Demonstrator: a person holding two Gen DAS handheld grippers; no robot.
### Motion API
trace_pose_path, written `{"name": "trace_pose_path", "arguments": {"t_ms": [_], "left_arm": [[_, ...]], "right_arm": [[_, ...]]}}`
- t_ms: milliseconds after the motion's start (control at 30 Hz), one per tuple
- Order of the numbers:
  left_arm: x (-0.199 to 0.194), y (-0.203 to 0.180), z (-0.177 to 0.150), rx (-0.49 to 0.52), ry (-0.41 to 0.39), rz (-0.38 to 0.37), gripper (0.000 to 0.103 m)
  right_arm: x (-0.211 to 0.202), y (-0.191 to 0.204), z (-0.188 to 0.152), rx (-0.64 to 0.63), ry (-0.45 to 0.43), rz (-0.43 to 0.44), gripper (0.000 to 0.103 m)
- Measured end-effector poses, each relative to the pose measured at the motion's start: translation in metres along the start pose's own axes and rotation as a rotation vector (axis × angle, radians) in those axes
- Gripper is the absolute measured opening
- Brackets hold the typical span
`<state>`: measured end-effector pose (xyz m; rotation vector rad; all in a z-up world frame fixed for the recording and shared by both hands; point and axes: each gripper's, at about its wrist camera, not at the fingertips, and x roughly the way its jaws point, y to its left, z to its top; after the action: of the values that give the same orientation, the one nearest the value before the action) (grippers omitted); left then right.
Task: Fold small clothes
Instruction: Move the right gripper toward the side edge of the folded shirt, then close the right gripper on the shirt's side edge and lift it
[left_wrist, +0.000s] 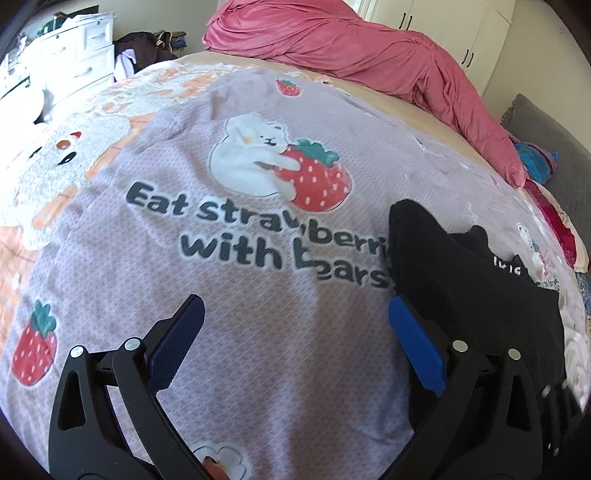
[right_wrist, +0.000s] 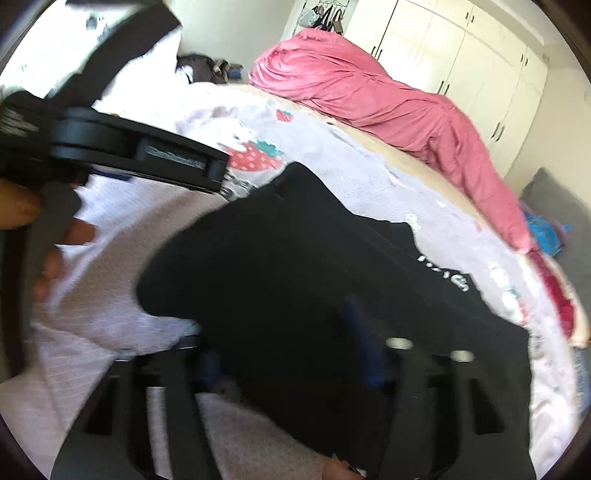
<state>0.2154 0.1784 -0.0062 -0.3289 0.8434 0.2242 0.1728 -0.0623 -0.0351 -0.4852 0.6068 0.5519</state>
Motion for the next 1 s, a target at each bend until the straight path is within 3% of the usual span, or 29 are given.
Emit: {"name": "trace_pose_path", "arguments": {"t_ms": [100, 300, 500, 733, 900, 967, 1000], "left_arm": [[0.001, -0.008, 0.006, 0.009, 0.004, -0.037, 0.094], [0.003, -0.019, 0.023, -0.078, 0.015, -0.207, 0.094], [0.016, -0.048, 0.027, -0.058, 0.076, -0.353, 0.093], [0.028, -0.071, 0.016, -0.025, 0.119, -0.368, 0.092], [0.018, -0.087, 0.010, 0.017, 0.114, -0.417, 0.056], [0.013, -0.095, 0.009, 0.041, 0.107, -0.429, 0.034], [0.010, -0.099, 0.009, 0.051, 0.104, -0.436, 0.029]], "right_arm": [[-0.011, -0.007, -0.001, 0.034, -0.028, 0.026, 0.020], [-0.020, -0.023, -0.006, 0.114, -0.057, 0.081, 0.017], [-0.032, -0.035, -0.011, 0.179, -0.091, 0.112, 0.016], [-0.050, -0.045, -0.023, 0.244, -0.129, 0.123, 0.015], [-0.061, -0.060, -0.032, 0.310, -0.164, 0.105, 0.014], [-0.064, -0.063, -0.034, 0.328, -0.175, 0.098, 0.013], [-0.066, -0.064, -0.036, 0.336, -0.182, 0.093, 0.013]]}}
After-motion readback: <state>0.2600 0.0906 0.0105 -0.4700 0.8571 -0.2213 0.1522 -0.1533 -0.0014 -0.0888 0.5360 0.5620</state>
